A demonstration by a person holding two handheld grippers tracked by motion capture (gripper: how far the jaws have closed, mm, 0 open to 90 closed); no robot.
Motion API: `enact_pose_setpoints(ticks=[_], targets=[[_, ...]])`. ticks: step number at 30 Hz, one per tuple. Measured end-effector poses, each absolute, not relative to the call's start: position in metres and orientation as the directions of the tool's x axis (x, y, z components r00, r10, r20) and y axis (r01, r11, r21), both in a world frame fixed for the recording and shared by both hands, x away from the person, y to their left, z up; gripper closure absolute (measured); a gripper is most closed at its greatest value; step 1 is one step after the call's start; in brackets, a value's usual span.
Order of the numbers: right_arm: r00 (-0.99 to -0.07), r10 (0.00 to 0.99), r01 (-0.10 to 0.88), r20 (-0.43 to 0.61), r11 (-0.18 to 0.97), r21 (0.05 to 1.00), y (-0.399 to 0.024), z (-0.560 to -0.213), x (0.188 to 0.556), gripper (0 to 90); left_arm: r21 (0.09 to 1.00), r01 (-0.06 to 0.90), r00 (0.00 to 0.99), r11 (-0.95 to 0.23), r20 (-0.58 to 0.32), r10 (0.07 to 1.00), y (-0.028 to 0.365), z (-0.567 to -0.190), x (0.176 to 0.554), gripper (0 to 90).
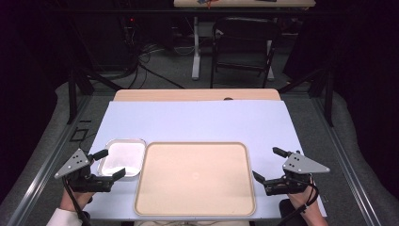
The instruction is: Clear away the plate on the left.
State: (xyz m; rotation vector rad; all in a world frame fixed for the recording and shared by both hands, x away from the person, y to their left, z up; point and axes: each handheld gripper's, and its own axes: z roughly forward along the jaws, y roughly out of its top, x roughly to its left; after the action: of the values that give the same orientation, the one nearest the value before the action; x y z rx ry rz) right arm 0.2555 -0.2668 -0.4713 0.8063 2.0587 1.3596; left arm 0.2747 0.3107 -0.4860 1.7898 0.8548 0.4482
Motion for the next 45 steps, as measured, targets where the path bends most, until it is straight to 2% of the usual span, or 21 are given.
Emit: enact_pose_setpoints(ticks=[18, 33, 45], targets=[[-0.681, 0.723, 0.189, -0.116, 0.326, 0.926, -0.267, -0.472, 0.255, 0.0, 0.806, 0.551, 0.55, -0.217, -0.156, 0.821, 0.321, -0.478, 0.309, 0.0], [-0.688, 0.72, 0.209, -0.097, 0.324, 0.923, -0.266, -0.473, 0.257, 0.0, 0.734, 0.635, 0.5, -0.24, -0.154, 0.852, 0.329, -0.485, 0.333, 0.0], [-0.687, 0.721, 0.223, -0.092, 0.33, 0.918, -0.266, -0.474, 0.258, 0.0, 0.647, 0.733, 0.391, -0.209, -0.15, 0.908, 0.34, -0.496, 0.353, 0.4]])
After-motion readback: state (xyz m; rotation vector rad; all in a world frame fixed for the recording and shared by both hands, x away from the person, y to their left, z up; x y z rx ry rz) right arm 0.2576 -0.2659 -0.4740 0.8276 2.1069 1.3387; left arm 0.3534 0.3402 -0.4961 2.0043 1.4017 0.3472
